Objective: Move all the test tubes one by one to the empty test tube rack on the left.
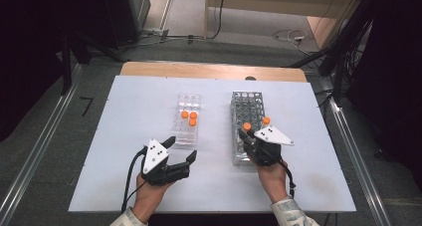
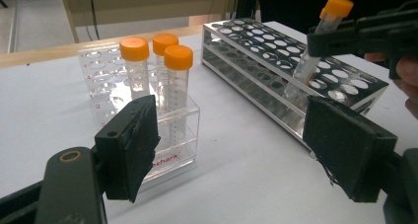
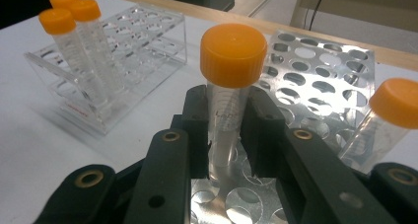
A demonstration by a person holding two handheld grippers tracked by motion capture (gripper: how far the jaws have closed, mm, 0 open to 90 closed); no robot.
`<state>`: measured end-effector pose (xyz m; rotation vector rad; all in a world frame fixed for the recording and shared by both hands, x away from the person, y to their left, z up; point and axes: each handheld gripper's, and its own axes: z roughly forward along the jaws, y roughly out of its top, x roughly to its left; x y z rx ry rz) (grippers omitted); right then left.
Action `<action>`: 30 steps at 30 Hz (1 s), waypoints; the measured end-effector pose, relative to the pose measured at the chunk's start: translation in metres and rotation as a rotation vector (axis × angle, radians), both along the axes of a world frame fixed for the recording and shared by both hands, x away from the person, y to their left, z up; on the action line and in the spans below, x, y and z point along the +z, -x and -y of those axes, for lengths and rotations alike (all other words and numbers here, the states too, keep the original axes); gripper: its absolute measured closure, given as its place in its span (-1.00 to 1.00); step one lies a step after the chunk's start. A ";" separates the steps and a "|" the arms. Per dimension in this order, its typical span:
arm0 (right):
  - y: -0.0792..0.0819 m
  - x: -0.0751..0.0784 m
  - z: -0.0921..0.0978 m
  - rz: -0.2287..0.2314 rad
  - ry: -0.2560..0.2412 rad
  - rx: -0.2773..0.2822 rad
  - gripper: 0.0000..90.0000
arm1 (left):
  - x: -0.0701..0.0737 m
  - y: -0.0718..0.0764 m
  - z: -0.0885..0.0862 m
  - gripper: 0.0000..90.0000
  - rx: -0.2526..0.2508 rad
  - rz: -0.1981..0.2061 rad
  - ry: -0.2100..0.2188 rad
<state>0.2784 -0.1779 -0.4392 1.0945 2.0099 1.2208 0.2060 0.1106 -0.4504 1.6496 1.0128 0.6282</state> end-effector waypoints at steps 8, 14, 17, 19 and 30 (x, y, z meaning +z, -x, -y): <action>0.007 0.015 0.005 0.029 -0.029 0.003 0.59 | 0.001 0.000 -0.002 -0.52 0.006 0.005 0.010; 0.015 0.027 0.008 0.064 -0.051 0.018 0.59 | 0.001 0.000 -0.002 -0.53 0.003 0.004 0.010; 0.020 0.031 0.009 0.074 -0.059 0.032 0.60 | 0.001 0.000 -0.002 -0.53 0.003 0.004 0.012; 0.023 0.033 0.008 0.078 -0.062 0.039 0.60 | 0.001 0.000 -0.002 -0.53 0.001 0.006 0.010; 0.033 0.037 0.005 0.082 -0.073 0.076 0.60 | 0.001 0.001 -0.002 -0.52 -0.006 0.006 0.012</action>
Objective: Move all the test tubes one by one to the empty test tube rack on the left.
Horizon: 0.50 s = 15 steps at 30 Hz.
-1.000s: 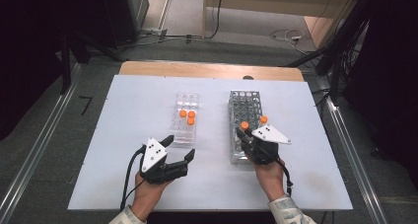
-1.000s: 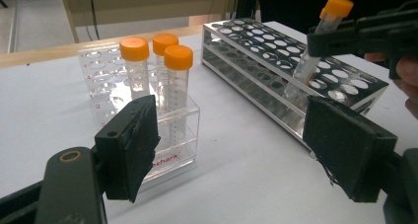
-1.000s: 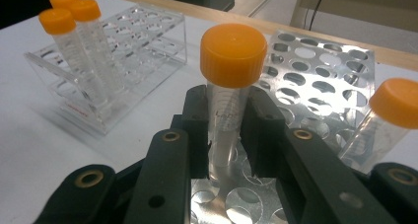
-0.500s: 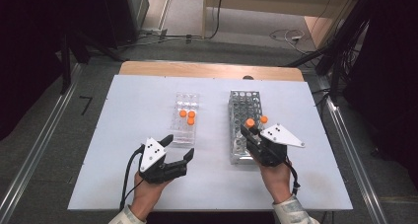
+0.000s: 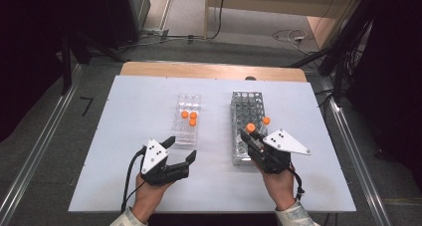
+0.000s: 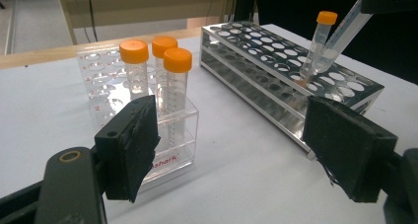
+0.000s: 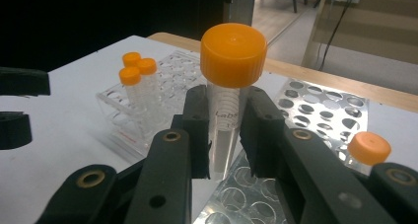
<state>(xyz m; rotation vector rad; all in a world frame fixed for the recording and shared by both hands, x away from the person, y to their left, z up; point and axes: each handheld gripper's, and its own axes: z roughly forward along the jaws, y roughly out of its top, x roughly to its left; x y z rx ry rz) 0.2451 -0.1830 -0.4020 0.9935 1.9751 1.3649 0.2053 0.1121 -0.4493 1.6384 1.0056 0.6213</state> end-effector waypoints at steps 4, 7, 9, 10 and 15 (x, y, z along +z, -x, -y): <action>0.004 0.000 -0.005 0.008 0.006 0.024 0.60 | 0.000 0.000 0.000 -0.52 -0.001 0.001 0.001; 0.006 0.000 -0.009 0.004 0.010 0.033 0.60 | 0.000 0.001 0.000 -0.52 -0.004 0.000 -0.003; 0.007 -0.001 -0.011 0.001 0.011 0.041 0.60 | 0.000 0.001 0.001 -0.52 -0.005 0.002 -0.001; 0.008 -0.002 -0.011 0.001 0.013 0.044 0.60 | 0.000 0.001 0.001 -0.52 -0.006 0.002 0.000; 0.009 -0.004 -0.015 -0.005 0.020 0.057 0.60 | 0.000 0.001 0.002 -0.52 -0.010 0.005 -0.005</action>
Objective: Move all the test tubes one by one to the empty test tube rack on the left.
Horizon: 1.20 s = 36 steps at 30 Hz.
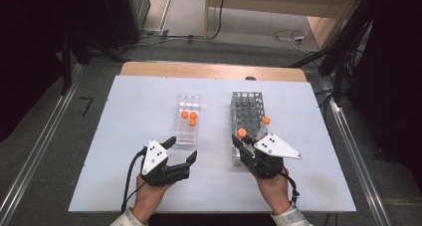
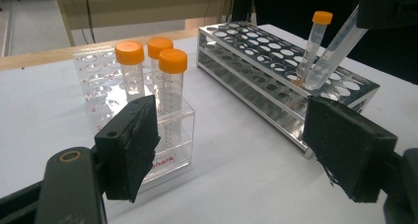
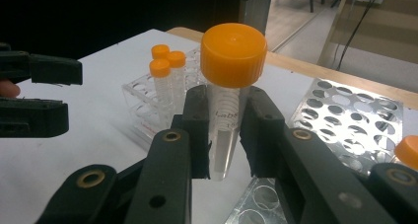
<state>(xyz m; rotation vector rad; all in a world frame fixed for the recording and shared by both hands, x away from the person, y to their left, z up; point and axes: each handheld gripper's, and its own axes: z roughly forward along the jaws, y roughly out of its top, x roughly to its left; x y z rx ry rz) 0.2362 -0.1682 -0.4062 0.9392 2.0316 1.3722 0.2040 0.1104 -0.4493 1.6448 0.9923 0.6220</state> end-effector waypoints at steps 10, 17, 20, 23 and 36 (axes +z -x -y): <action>0.001 -0.006 -0.007 -0.010 0.015 0.023 0.60 | 0.001 0.001 0.001 -0.52 -0.007 0.002 -0.001; 0.003 -0.009 -0.011 -0.016 0.024 0.033 0.60 | 0.001 0.002 0.001 -0.52 -0.009 0.001 0.003; 0.003 -0.010 -0.013 -0.019 0.026 0.039 0.60 | 0.001 0.002 0.002 -0.52 -0.011 0.002 0.003; 0.004 -0.012 -0.015 -0.020 0.031 0.045 0.60 | 0.001 0.002 0.002 -0.52 -0.012 0.002 0.004; 0.007 -0.017 -0.023 -0.029 0.044 0.075 0.60 | 0.002 0.003 0.003 -0.52 -0.020 -0.001 0.010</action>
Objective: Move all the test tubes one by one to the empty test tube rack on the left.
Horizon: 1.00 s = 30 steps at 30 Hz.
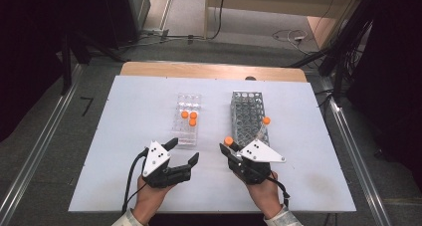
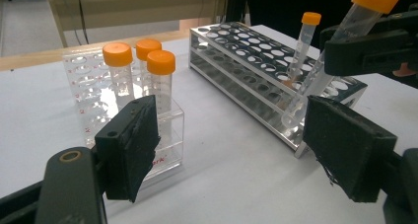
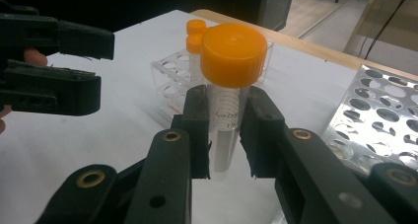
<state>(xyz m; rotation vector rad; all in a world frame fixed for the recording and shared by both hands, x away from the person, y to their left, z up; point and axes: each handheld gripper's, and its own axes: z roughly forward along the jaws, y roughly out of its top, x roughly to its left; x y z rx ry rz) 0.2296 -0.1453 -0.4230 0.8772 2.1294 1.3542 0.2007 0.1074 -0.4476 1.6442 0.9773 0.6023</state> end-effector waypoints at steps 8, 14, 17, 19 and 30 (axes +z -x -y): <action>0.002 -0.005 -0.006 -0.010 0.016 0.017 0.60 | 0.000 0.001 0.000 -0.52 -0.006 -0.002 0.006; 0.002 -0.008 -0.009 -0.014 0.023 0.027 0.60 | 0.001 0.001 0.000 -0.52 -0.011 0.000 0.010; 0.003 -0.009 -0.012 -0.017 0.031 0.037 0.60 | 0.002 0.002 0.001 -0.50 -0.019 -0.004 0.016; 0.003 -0.011 -0.014 -0.017 0.036 0.043 0.60 | 0.002 0.002 0.002 -0.50 -0.023 -0.005 0.017; 0.006 -0.015 -0.024 -0.027 0.046 0.068 0.60 | 0.007 0.006 0.003 -0.33 -0.072 0.015 0.050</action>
